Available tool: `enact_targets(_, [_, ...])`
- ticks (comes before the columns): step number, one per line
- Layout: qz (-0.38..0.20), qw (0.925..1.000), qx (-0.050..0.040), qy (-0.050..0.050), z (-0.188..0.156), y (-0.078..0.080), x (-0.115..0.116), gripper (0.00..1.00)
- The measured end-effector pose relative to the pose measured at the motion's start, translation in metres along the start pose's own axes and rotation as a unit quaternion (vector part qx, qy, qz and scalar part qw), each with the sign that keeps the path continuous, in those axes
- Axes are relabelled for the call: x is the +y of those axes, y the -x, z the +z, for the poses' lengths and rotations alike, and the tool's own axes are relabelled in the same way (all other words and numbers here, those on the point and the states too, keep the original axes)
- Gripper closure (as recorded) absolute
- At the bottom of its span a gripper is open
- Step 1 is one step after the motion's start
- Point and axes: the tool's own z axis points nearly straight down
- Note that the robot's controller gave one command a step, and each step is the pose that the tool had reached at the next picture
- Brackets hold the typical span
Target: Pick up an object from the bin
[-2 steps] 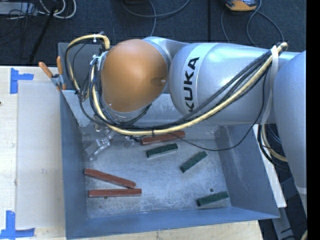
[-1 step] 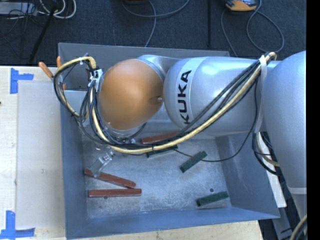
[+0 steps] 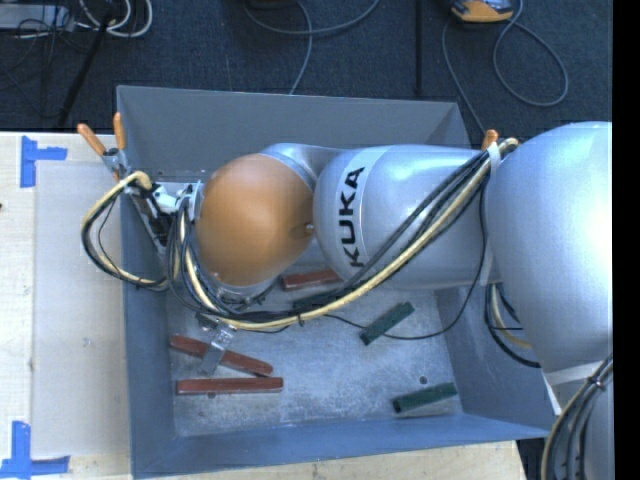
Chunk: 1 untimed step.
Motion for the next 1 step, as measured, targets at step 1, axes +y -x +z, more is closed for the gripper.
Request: enact_targets(1, [-0.126, 0.992, 0.0015, -0.002, -0.0023, -0.0083, 0.0033, 0.0])
